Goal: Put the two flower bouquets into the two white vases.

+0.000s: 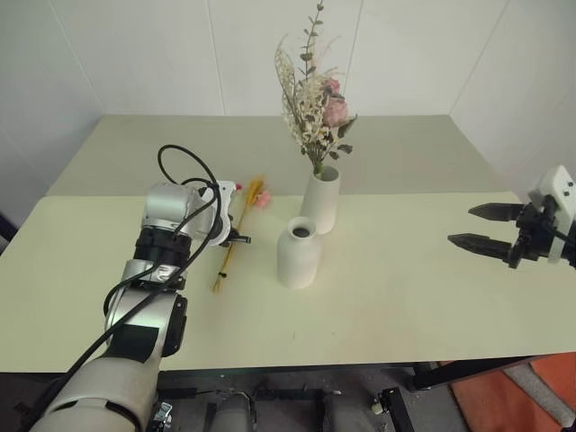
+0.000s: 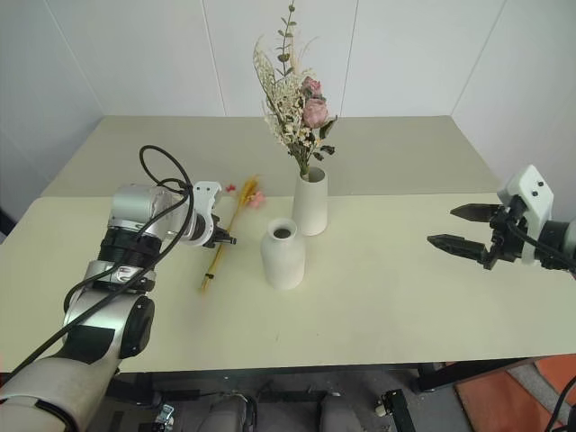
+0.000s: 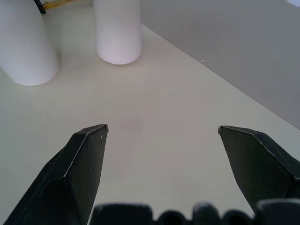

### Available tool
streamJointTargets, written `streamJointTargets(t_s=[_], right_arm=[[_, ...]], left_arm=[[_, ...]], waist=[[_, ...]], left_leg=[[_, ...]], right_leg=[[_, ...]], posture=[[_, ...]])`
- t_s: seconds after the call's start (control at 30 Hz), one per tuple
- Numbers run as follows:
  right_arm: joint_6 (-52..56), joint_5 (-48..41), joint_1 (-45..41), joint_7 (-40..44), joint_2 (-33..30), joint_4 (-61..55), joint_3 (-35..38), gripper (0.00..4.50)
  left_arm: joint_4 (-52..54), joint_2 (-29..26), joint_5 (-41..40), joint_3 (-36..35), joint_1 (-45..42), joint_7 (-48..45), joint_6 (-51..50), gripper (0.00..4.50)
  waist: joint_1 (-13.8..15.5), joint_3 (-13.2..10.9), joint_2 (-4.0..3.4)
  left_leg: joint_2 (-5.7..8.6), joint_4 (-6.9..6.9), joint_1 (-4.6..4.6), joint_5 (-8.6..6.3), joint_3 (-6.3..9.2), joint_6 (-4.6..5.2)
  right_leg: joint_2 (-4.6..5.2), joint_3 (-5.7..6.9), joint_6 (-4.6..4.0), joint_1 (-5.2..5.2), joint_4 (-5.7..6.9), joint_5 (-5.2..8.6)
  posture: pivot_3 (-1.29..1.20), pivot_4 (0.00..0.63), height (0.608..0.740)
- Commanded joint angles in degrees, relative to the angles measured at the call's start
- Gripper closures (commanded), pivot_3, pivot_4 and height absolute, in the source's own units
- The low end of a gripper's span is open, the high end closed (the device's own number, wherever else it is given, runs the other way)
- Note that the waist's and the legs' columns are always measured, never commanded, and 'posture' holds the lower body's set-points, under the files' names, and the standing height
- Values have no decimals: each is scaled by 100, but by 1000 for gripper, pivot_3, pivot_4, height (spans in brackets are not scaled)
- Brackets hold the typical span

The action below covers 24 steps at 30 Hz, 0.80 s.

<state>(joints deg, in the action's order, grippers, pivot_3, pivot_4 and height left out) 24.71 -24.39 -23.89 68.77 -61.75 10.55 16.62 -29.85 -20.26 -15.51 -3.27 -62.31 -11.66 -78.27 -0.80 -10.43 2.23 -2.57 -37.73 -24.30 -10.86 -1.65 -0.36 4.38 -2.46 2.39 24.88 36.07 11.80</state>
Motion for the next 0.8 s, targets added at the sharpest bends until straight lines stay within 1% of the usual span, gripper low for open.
streamJointTargets(t_s=[0.03,0.13,0.2,0.23,0.33,0.37,0.43,0.57,0.63,0.7,0.8], right_arm=[[-195,-67,60,95,-192,-46,349,0],[-234,-105,175,174,-240,-14,496,0],[-48,-194,235,211,-275,7,588,0],[33,-244,257,240,-291,30,633,0],[72,-373,406,441,-351,30,770,0],[2,-411,476,545,-350,11,838,0],[-116,-500,571,715,-317,-28,956,0],[-244,-752,731,1073,-244,-169,1122,0],[-438,-874,846,1305,-175,-261,1218,0],[-739,-937,983,1498,-84,-342,1334,0],[-1039,-1022,1115,1668,13,-402,1464,0]], left_arm=[[1025,22,-48,-729,152,281,600,4471],[2234,144,-376,-1473,624,279,1436,4471],[2722,331,-1321,-2497,697,-96,1613,4471],[2940,287,-1640,-2718,740,-357,1699,4471],[3365,-75,-2117,-2703,874,-1125,1981,4471],[3499,-167,-2347,-2744,962,-1546,2222,4471],[3630,-278,-2820,-2834,1096,-2325,2625,4471],[3523,-370,-3483,-2769,1181,-3413,3092,4471],[3444,-385,-3684,-2611,1236,-3908,3226,4471],[3324,-345,-3761,-2423,1274,-4169,3347,4471],[3042,-226,-3562,-1935,1255,-4432,3656,4471]], waist=[[-17,0,0],[-30,0,0],[-27,0,0],[-28,0,0],[-20,0,0],[-19,0,0],[-19,0,-1],[4,0,0],[3,0,-1],[-3,0,-1],[-1,0,-1]], left_leg=[[0,0,0,0,0,0],[-1,1,1,0,0,-1],[-1,0,1,0,-1,-1],[-1,-3,1,0,-1,-1],[-1,-5,5,0,-2,-1],[-1,-4,7,0,-1,-1],[0,-4,17,0,-2,-1],[-1,-7,53,-1,-2,-2],[-1,-9,58,-1,-2,-2],[-1,-9,61,-1,-2,-1],[-1,-10,61,-1,-1,-1]], right_leg=[[0,-1,-4,0,0,-3],[1,-3,-27,1,2,-17],[1,-3,-29,1,3,-19],[1,-2,-29,1,4,-19],[1,-2,-27,-4,4,-19],[0,-1,-27,-7,3,-18],[1,-1,-16,-23,-3,-12],[1,5,12,-67,-10,6],[1,3,15,-75,-10,7],[0,3,16,-78,-10,9],[-1,1,17,-77,-9,8]], posture=[[0,150,740],[0,150,740],[0,150,740],[0,150,740],[0,150,740],[0,150,740],[0,150,740],[0,150,740],[0,150,740],[0,150,740],[0,150,740]])
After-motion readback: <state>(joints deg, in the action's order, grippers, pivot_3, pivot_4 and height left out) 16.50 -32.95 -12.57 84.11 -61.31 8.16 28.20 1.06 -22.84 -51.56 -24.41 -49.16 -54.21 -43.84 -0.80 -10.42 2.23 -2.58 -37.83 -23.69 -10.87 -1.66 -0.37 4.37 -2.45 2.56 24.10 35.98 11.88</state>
